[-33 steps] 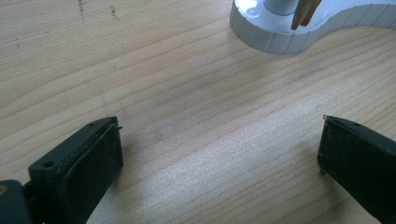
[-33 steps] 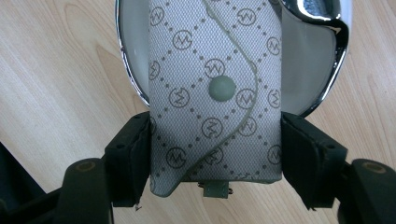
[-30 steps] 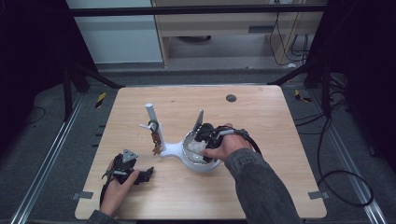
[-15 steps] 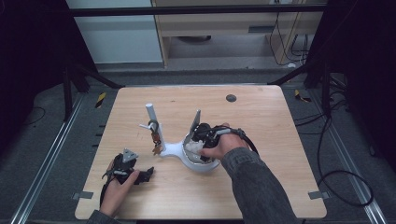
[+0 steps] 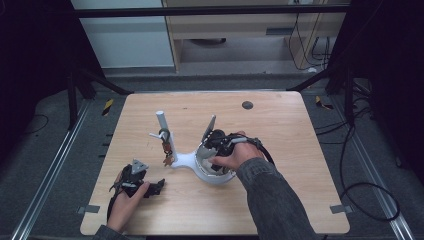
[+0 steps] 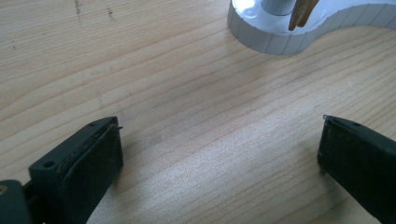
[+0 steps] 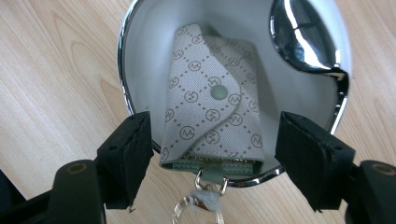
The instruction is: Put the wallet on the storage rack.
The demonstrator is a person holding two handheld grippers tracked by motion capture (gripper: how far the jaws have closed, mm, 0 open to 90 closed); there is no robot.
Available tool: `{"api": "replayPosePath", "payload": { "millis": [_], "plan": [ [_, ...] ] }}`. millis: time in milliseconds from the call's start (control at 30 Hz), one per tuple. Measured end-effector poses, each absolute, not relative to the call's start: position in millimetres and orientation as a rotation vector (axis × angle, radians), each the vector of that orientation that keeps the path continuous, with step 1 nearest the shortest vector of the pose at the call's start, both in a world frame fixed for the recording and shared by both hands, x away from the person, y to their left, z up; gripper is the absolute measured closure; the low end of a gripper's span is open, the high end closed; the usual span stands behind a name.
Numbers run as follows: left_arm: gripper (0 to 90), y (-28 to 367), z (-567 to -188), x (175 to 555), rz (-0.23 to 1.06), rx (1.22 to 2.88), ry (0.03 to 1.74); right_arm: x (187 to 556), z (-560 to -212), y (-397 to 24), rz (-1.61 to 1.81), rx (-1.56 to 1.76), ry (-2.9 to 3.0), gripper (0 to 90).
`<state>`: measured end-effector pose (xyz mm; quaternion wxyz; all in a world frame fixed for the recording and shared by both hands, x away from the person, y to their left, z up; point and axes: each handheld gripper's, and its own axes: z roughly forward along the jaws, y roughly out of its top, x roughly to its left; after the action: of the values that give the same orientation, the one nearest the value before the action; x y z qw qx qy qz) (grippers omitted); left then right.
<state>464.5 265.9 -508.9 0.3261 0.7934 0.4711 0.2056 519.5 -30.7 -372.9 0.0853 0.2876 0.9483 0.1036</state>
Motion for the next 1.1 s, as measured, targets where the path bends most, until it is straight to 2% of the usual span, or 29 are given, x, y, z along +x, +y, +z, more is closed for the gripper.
{"api": "replayPosePath", "payload": {
  "millis": [767, 1100],
  "plan": [
    [0.0, 265.6, -508.8, 464.7, 0.538, 2.080, 1.233, 500.3, -352.9, -47.5, 0.460, 0.872, 2.782, 26.5],
    [0.0, 265.5, -508.9, 464.5, 0.538, 2.079, 1.234, 498.9, -345.7, -62.6, 0.518, 0.906, 2.735, 20.9]
  ]
}}
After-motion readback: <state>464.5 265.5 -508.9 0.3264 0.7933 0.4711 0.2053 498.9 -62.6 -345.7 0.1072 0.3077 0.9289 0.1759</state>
